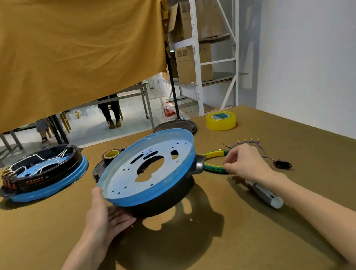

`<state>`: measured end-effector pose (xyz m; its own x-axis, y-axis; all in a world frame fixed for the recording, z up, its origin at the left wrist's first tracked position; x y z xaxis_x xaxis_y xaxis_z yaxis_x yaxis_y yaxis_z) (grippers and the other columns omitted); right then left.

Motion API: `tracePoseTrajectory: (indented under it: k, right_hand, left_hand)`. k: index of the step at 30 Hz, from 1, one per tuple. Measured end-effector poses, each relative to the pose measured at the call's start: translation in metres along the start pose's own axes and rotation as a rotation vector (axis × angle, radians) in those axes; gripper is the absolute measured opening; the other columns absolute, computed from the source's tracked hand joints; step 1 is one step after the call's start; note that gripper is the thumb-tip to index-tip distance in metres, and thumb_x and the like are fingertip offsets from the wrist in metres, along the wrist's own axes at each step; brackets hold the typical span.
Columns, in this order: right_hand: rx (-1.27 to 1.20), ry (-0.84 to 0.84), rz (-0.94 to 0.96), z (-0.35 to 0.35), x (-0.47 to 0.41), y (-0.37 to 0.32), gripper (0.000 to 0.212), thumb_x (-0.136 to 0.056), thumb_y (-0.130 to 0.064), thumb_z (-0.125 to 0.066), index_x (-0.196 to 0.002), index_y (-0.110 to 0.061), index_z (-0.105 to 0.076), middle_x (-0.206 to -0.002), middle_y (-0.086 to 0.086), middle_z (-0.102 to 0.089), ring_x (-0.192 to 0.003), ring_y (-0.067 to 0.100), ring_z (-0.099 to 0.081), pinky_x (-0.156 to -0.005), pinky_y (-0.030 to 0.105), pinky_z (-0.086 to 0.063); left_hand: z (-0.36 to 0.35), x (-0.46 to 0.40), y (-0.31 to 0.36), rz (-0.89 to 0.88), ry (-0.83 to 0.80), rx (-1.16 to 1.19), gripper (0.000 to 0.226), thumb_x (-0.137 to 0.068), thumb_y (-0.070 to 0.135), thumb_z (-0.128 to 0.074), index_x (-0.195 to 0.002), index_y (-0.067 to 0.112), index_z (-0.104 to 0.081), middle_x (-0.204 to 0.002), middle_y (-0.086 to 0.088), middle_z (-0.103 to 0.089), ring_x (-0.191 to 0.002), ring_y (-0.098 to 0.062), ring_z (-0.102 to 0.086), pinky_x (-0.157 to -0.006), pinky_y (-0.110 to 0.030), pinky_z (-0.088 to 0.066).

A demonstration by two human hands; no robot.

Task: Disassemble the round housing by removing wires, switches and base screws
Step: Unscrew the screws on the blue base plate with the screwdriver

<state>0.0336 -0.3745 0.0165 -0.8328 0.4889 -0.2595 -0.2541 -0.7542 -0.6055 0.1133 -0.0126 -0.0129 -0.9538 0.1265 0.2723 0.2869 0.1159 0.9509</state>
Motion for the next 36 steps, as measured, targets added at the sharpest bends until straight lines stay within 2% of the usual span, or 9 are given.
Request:
tracePoseTrajectory:
  k: [6, 11, 17, 19, 21, 25, 28, 31, 36]
  right_hand:
    - [0.106, -0.032, -0.075, 0.005, -0.018, 0.010, 0.007, -0.084, -0.014, -0.079, -0.079, -0.018, -0.077, -0.087, 0.001, -0.074, -0.083, 0.016, -0.068, -0.078, 0.038, -0.060]
    - [0.085, -0.054, -0.041, 0.003, -0.016, 0.012, 0.014, -0.087, -0.019, -0.078, -0.077, -0.027, -0.072, -0.081, -0.007, -0.072, -0.079, 0.007, -0.068, -0.073, 0.030, -0.060]
    - [-0.224, 0.124, -0.080, 0.026, -0.003, 0.003, 0.007, -0.094, -0.019, -0.069, -0.093, -0.018, -0.075, -0.086, 0.001, -0.073, -0.084, 0.018, -0.068, -0.075, 0.037, -0.058]
    - [-0.370, 0.115, -0.058, 0.031, 0.007, -0.014, 0.013, -0.098, -0.027, -0.065, -0.094, -0.018, -0.074, -0.090, 0.005, -0.074, -0.075, 0.013, -0.067, -0.063, 0.027, -0.056]
    - [-0.597, -0.055, -0.096, 0.027, 0.018, -0.038, 0.029, -0.100, -0.046, -0.057, -0.105, -0.020, -0.070, -0.102, 0.010, -0.073, -0.075, 0.010, -0.070, -0.058, 0.022, -0.053]
    - [-1.085, -0.577, -0.344, 0.015, 0.033, -0.074, 0.084, -0.073, -0.076, -0.070, -0.133, -0.020, -0.052, -0.129, 0.018, -0.063, -0.106, 0.039, -0.072, -0.080, 0.053, -0.061]
    - [-1.024, -0.684, -0.432, 0.016, 0.041, -0.075, 0.079, -0.068, -0.061, -0.084, -0.131, -0.025, -0.051, -0.134, 0.017, -0.059, -0.100, 0.042, -0.073, -0.079, 0.058, -0.060]
    - [-0.965, -0.695, -0.532, 0.013, 0.044, -0.062, 0.073, -0.072, -0.040, -0.085, -0.134, -0.022, -0.052, -0.128, 0.017, -0.061, -0.089, 0.035, -0.076, -0.075, 0.051, -0.061]
    - [-1.114, -0.600, -0.708, 0.020, 0.033, -0.044, 0.057, -0.071, -0.028, -0.077, -0.124, -0.014, -0.059, -0.087, 0.014, -0.069, -0.064, 0.027, -0.070, -0.056, 0.034, -0.056]
  left_hand:
    - [-0.005, 0.001, 0.000, -0.015, -0.002, -0.036, 0.054, -0.101, 0.057, -0.035, -0.120, 0.010, -0.054, -0.111, -0.023, -0.062, -0.098, -0.035, -0.065, -0.068, -0.040, -0.054]
    - [-0.009, 0.001, -0.002, -0.006, -0.003, -0.060, 0.058, -0.101, 0.059, -0.034, -0.121, 0.009, -0.055, -0.111, -0.024, -0.062, -0.097, -0.034, -0.063, -0.068, -0.040, -0.053]
    - [-0.008, 0.000, -0.003, 0.042, -0.050, 0.048, 0.064, -0.098, 0.057, -0.039, -0.130, 0.002, -0.052, -0.120, -0.028, -0.061, -0.107, -0.036, -0.065, -0.071, -0.042, -0.057]
    - [-0.009, 0.001, -0.004, 0.112, -0.113, 0.117, 0.070, -0.097, 0.058, -0.043, -0.127, -0.004, -0.050, -0.116, -0.031, -0.066, -0.104, -0.035, -0.070, -0.067, -0.042, -0.061]
    - [-0.014, 0.006, -0.005, 0.202, -0.201, 0.183, 0.074, -0.094, 0.060, -0.048, -0.122, -0.009, -0.050, -0.107, -0.033, -0.072, -0.095, -0.035, -0.076, -0.062, -0.040, -0.064]
    - [-0.019, 0.013, -0.007, 0.275, -0.253, 0.145, 0.078, -0.093, 0.062, -0.050, -0.123, -0.010, -0.052, -0.110, -0.034, -0.071, -0.096, -0.036, -0.076, -0.061, -0.038, -0.063]
    - [-0.019, 0.013, -0.004, 0.255, -0.239, 0.079, 0.080, -0.091, 0.066, -0.052, -0.125, -0.006, -0.052, -0.121, -0.032, -0.067, -0.104, -0.035, -0.073, -0.065, -0.037, -0.065]
    - [-0.021, 0.017, 0.001, 0.262, -0.269, 0.083, 0.084, -0.086, 0.069, -0.058, -0.125, -0.005, -0.052, -0.113, -0.029, -0.072, -0.097, -0.034, -0.076, -0.068, -0.038, -0.065]
    - [-0.029, 0.026, 0.013, 0.277, -0.437, 0.326, 0.074, -0.088, 0.055, -0.067, -0.129, -0.004, -0.048, -0.118, -0.029, -0.071, -0.107, -0.037, -0.073, -0.070, -0.036, -0.064]
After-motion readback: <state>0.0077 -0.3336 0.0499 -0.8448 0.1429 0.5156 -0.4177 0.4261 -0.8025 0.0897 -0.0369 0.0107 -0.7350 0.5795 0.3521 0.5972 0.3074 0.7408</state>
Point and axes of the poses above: each hand's wrist, its own x-axis away from the middle knuckle, its own z-axis out of the back of the hand, y = z × x, the point moved 4 cm from there along -x, towards the middle knuckle
